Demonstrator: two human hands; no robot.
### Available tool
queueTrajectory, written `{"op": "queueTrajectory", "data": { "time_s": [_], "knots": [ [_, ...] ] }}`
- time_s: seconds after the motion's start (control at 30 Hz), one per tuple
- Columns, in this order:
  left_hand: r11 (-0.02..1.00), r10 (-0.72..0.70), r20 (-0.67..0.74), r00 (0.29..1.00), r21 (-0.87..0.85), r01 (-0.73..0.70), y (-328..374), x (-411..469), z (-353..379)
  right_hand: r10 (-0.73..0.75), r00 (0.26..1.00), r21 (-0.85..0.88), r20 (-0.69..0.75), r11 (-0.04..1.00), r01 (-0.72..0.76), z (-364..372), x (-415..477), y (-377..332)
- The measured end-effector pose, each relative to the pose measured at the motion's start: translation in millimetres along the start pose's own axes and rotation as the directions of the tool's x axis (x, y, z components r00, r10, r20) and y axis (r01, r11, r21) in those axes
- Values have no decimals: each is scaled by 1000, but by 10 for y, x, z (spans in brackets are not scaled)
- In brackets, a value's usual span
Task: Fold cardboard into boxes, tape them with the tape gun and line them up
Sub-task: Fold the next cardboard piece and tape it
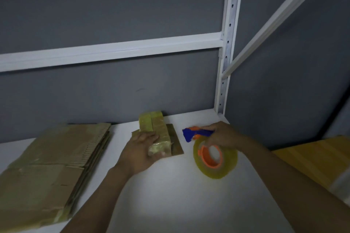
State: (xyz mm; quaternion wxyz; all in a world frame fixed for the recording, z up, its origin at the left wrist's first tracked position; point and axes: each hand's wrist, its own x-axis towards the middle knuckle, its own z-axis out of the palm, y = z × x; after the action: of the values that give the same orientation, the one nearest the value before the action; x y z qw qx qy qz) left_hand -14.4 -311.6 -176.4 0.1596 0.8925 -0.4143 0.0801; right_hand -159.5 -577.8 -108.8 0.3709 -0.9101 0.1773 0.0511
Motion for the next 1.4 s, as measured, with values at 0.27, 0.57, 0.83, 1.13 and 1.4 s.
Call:
{"op": "queueTrajectory", "data": {
  "time_s": [0.27,0.57,0.83,1.13,1.4],
  "knots": [
    [1000,3,92,996,-8,-2,42,108,51,103,994,436,46,893,-113,80,-24,322],
    [993,-62,106,992,-93,72,38,-136,10,-82,921,137,-380,980,144,764,79,-270],
    [984,-59,143,988,-161,82,-57,-234,0,168,979,795,113,576,-190,1155,313,-563],
    [987,-57,180,982,-137,82,-73,-199,-6,244,944,827,225,464,-317,1360,319,-539],
    [971,31,168,985,-239,10,-140,-279,-138,-396,876,205,-274,866,455,1434,369,-436]
  ]
}}
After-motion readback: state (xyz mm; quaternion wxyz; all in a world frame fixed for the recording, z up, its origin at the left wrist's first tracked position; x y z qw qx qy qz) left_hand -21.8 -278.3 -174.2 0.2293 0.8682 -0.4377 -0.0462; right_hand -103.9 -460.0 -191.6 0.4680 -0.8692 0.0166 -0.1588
